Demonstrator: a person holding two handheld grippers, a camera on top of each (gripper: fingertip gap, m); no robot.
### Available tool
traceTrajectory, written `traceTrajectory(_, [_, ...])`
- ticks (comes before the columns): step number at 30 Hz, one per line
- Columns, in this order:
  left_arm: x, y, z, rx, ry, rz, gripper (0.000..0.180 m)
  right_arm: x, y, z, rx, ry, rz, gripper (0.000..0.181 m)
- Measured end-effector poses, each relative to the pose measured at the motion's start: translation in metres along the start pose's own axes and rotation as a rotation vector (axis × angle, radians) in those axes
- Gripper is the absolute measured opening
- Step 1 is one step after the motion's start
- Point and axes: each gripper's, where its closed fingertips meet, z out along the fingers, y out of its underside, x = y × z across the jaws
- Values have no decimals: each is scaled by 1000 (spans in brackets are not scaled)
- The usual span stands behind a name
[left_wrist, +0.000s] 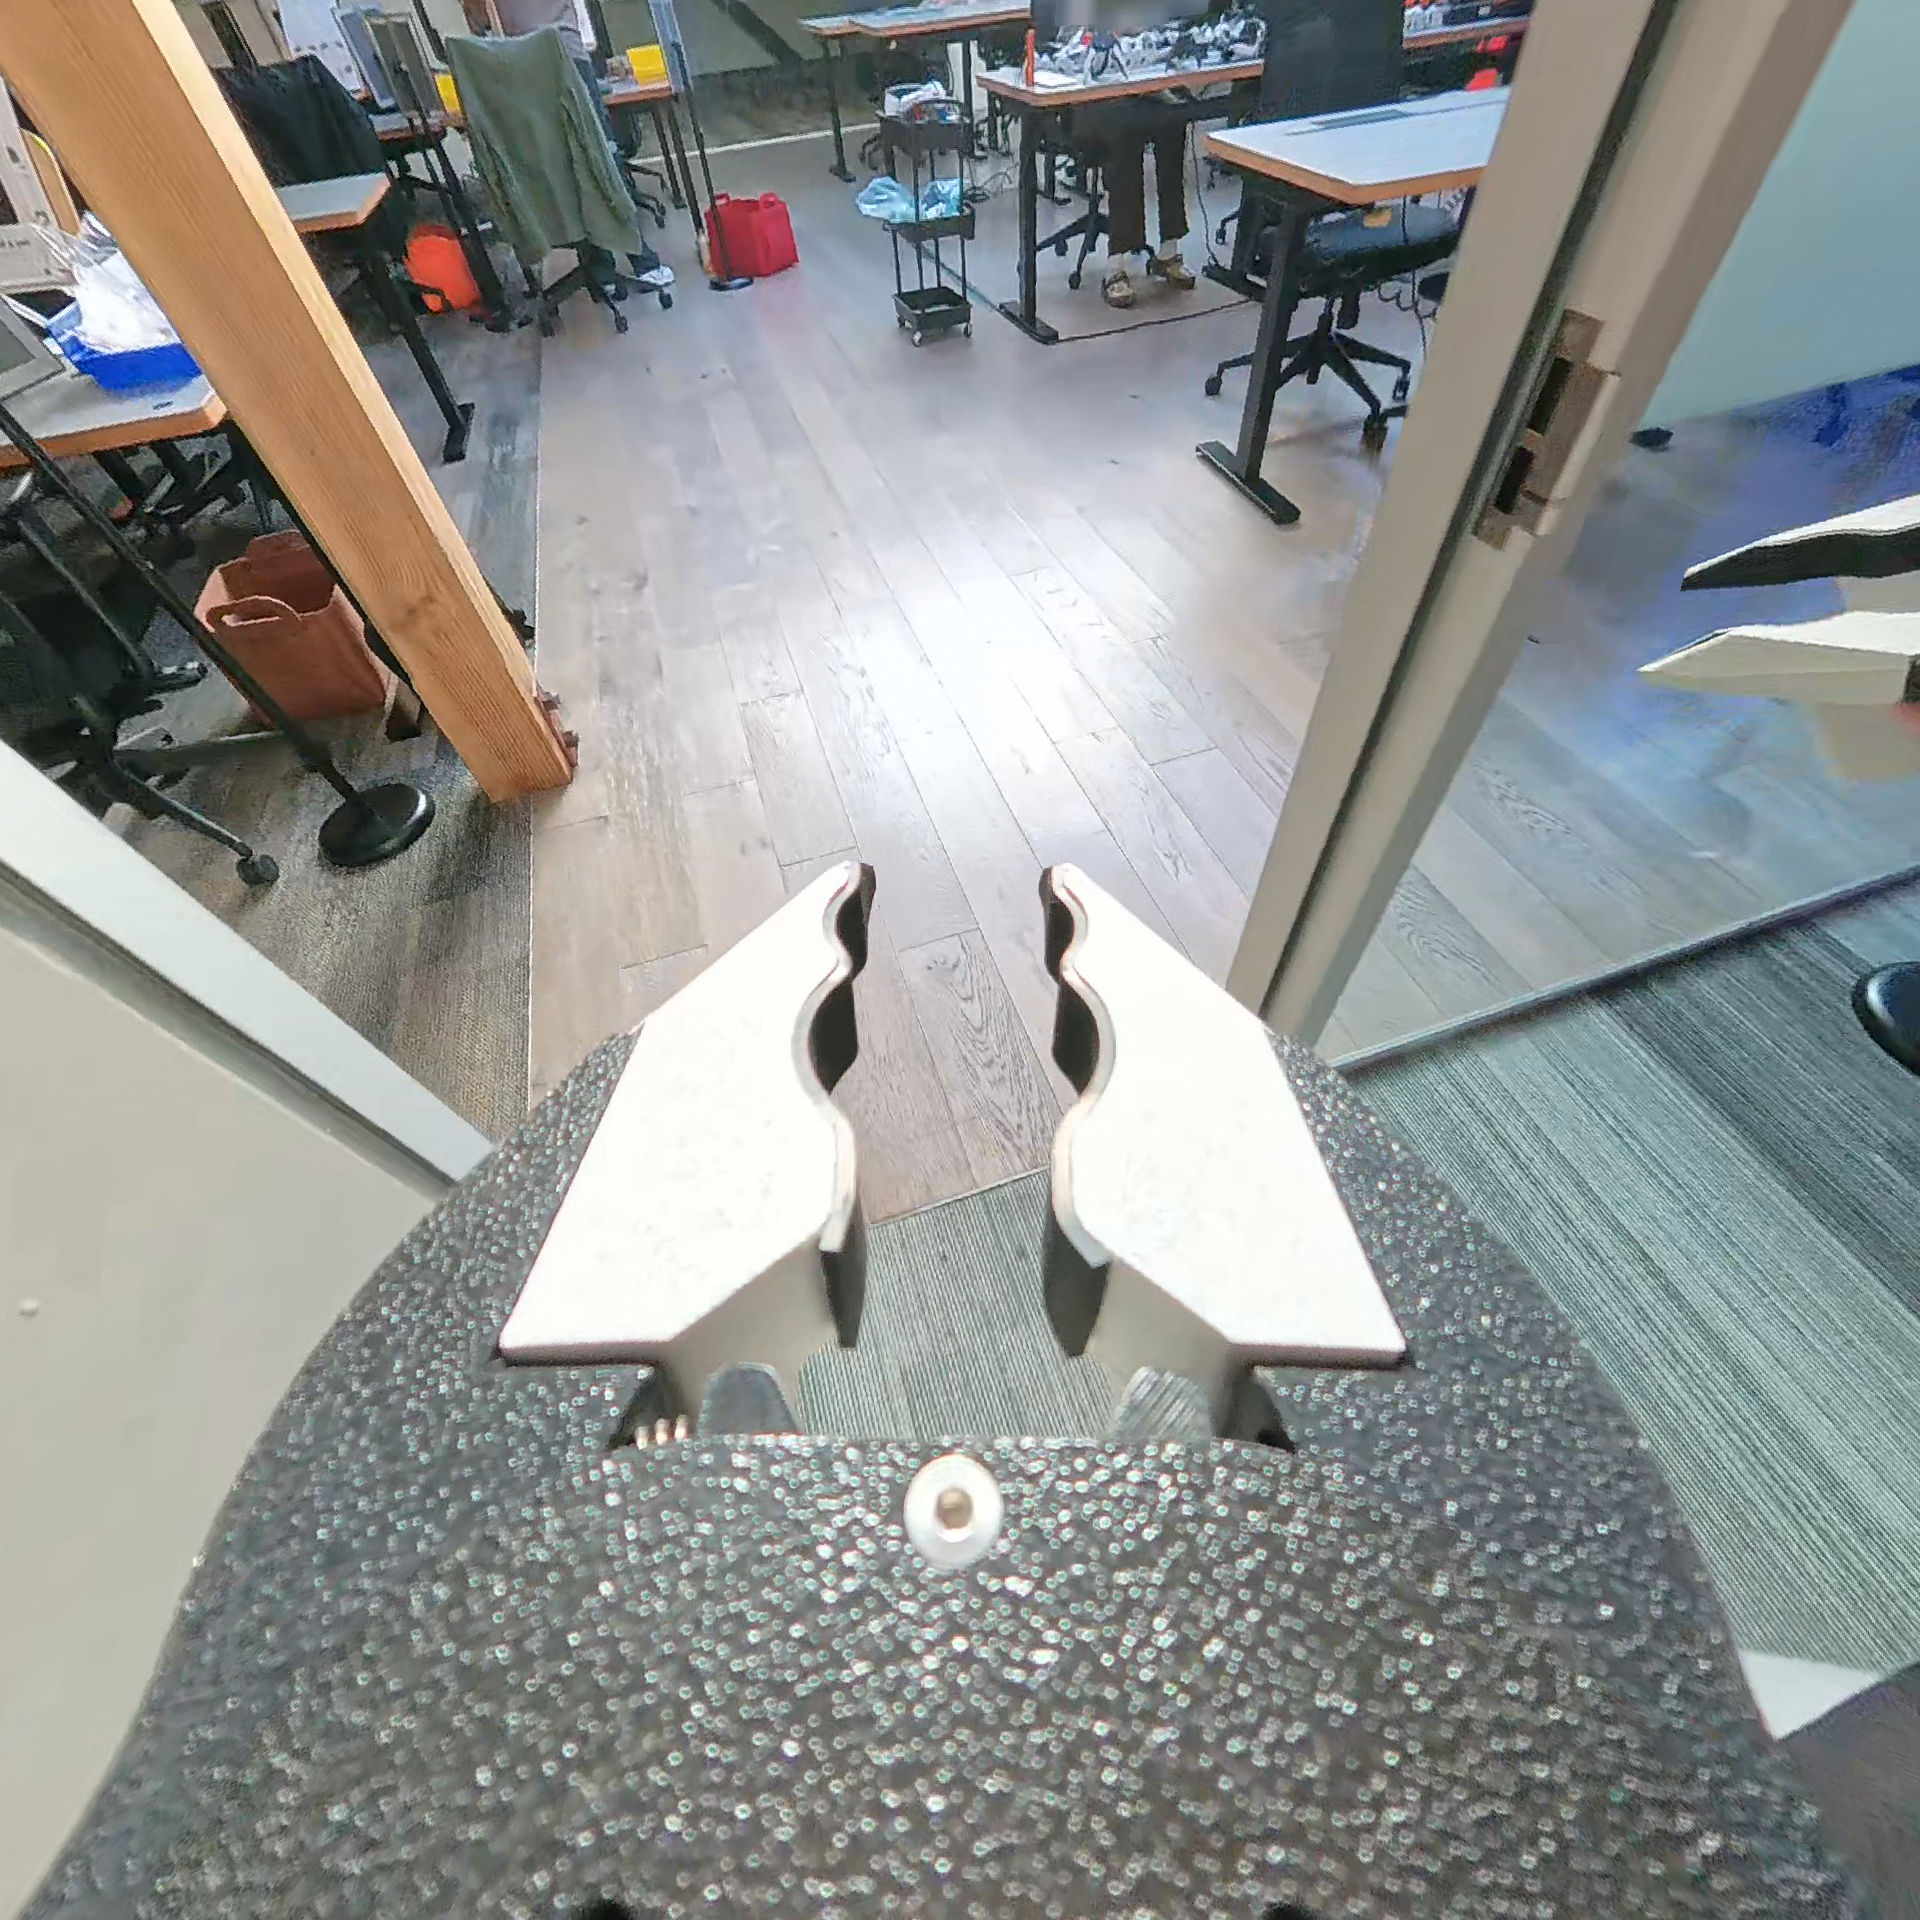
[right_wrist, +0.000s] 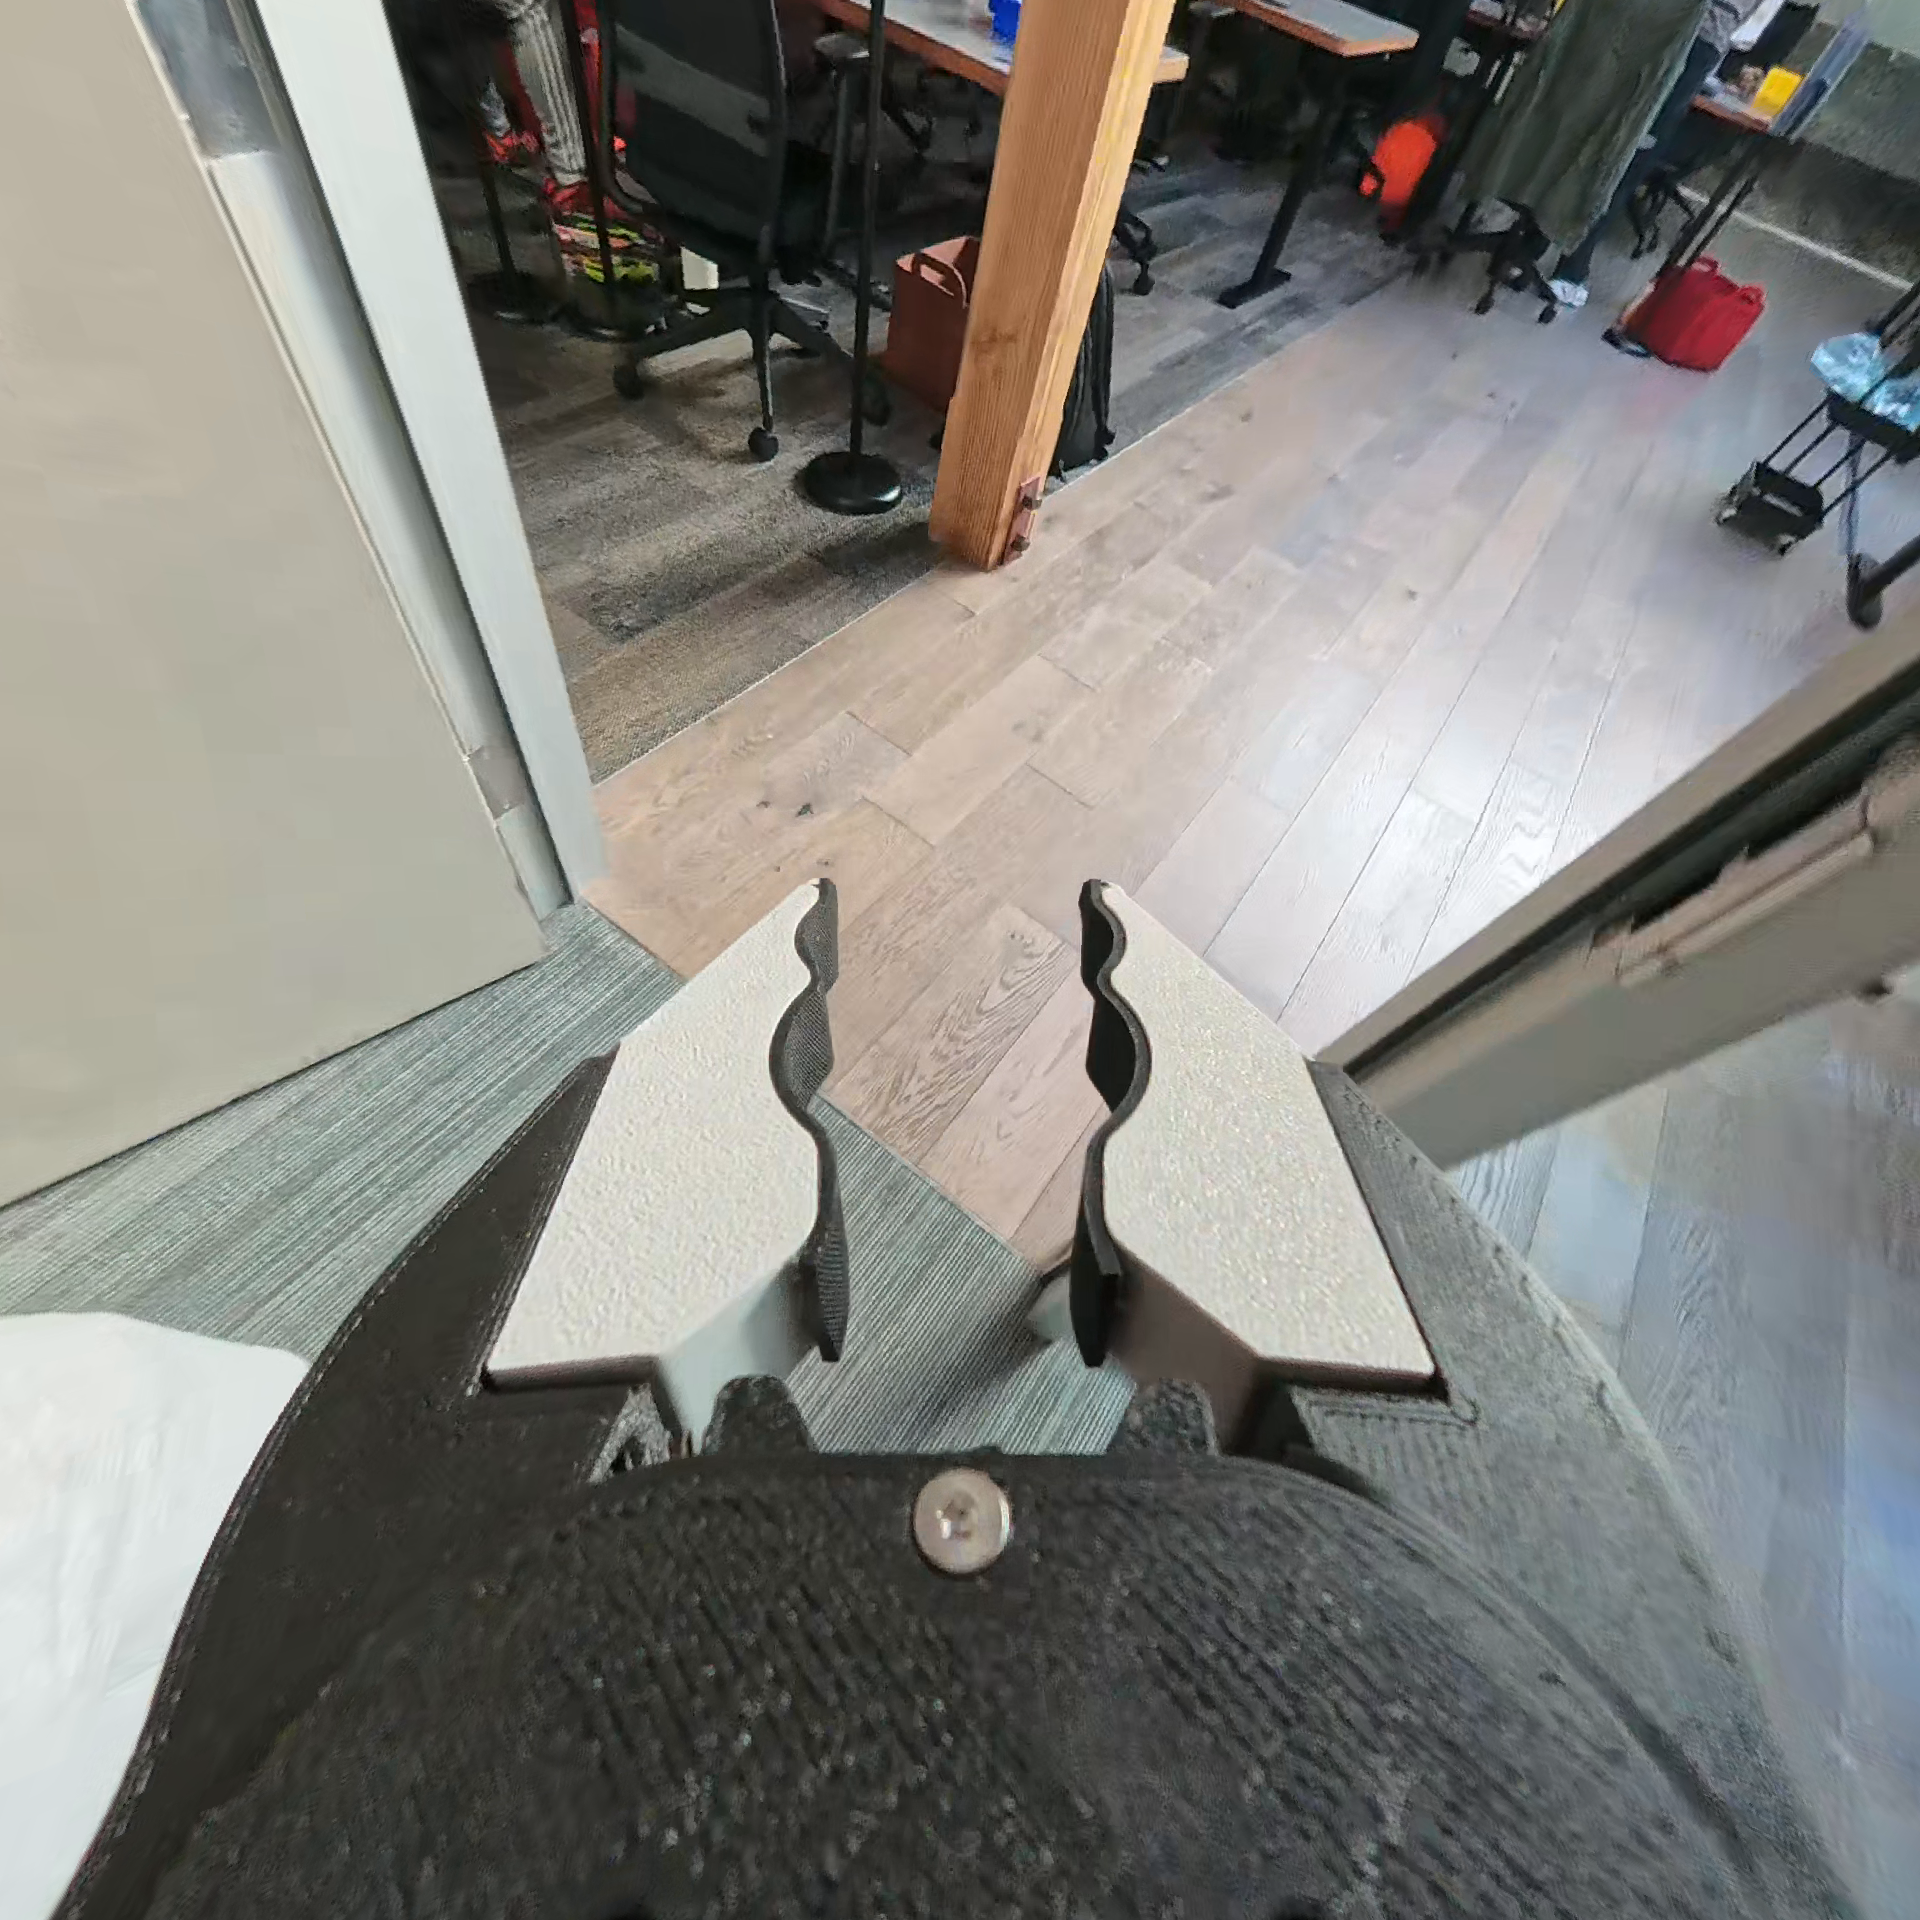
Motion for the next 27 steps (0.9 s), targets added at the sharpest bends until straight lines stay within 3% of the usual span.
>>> traceTrajectory(1, [-12, -7, 29, 7, 1, -7, 30, 13, -13, 26, 5, 5, -22, 47])
traceTrajectory(12, [-149, -106, 394, 65, 129, 24, 53, 213, -113, 311, -15, 163, -31, 54])
traceTrajectory(18, [-167, -211, 576, 73, 299, 68, 66, 347, -149, 393, -6, 271, 65, 89])
traceTrajectory(23, [-143, -249, 702, 61, 426, 78, 73, 457, -139, 441, 44, 404, 192, 103])
traceTrajectory(27, [-123, -263, 811, 28, 388, 2, 83, 559, -113, 493, 38, 539, 299, 117])
